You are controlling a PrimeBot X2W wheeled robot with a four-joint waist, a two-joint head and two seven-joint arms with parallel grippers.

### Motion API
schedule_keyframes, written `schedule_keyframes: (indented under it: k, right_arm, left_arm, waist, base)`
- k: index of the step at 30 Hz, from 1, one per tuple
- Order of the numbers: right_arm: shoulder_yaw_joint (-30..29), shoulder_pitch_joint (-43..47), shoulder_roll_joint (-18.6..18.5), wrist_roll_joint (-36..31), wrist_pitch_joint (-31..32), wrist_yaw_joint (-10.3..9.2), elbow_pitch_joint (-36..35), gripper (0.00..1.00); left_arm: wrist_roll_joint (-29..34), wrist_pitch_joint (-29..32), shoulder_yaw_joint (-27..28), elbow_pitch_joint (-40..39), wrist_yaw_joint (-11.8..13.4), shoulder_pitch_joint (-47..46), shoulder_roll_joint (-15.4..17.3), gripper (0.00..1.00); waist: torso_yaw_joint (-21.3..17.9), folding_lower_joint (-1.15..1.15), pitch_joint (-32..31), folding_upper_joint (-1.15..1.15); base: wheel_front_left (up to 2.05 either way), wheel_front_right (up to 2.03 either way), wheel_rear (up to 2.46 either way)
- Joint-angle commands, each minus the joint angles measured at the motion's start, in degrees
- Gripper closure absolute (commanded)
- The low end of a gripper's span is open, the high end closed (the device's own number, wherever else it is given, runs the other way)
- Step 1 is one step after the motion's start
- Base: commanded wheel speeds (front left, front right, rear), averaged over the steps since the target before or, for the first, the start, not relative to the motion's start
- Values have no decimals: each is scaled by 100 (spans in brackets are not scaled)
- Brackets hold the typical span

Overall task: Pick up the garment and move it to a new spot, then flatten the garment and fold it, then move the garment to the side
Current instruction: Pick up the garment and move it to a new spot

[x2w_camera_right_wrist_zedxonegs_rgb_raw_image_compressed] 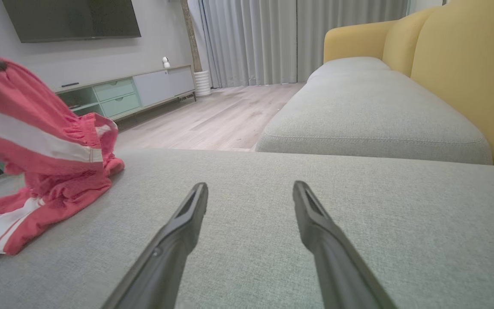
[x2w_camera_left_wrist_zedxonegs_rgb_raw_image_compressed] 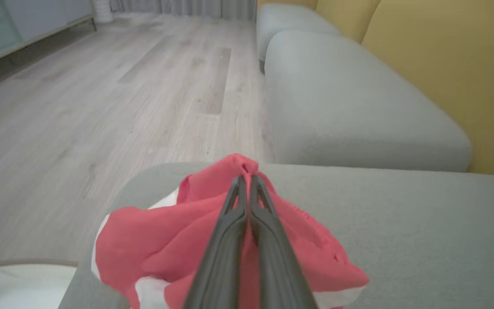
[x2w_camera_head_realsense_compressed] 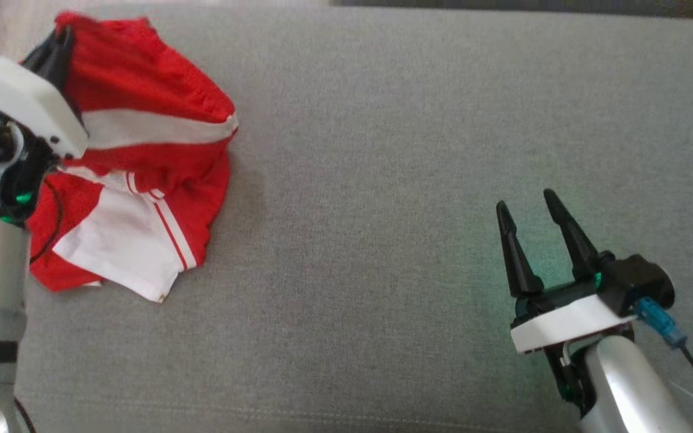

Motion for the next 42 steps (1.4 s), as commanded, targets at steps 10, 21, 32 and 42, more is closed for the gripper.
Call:
schedule_keyframes:
  k: [10,21,32,42]
  right_arm:
    - [-16,362,192,74,-61,44,-234,0]
    - [-41,557,277,103,-61,44,-509,0]
    - [166,492,322,191,-61,44,-729,0]
    - [268,522,329,350,-61,44,-757,0]
  left_arm:
    - [-650,421,109,-2564,-9,256,-46,100]
    - [-1283,1297,-614,-4186,169,680,-712,100]
    - [-629,627,-1196,-2368,308,799,-1123,100]
    - [234,-1178,-1533,506,314,686,-1277,100]
  waist:
    - [-403,0,-805,0]
    - [-1297,0,-967,0]
    - [-2488,0,-667,0]
    - [-2880,0,-514,0]
  base:
    - [0,0,0]
    - [0,0,0]
    - [0,0,0]
    - [0,0,0]
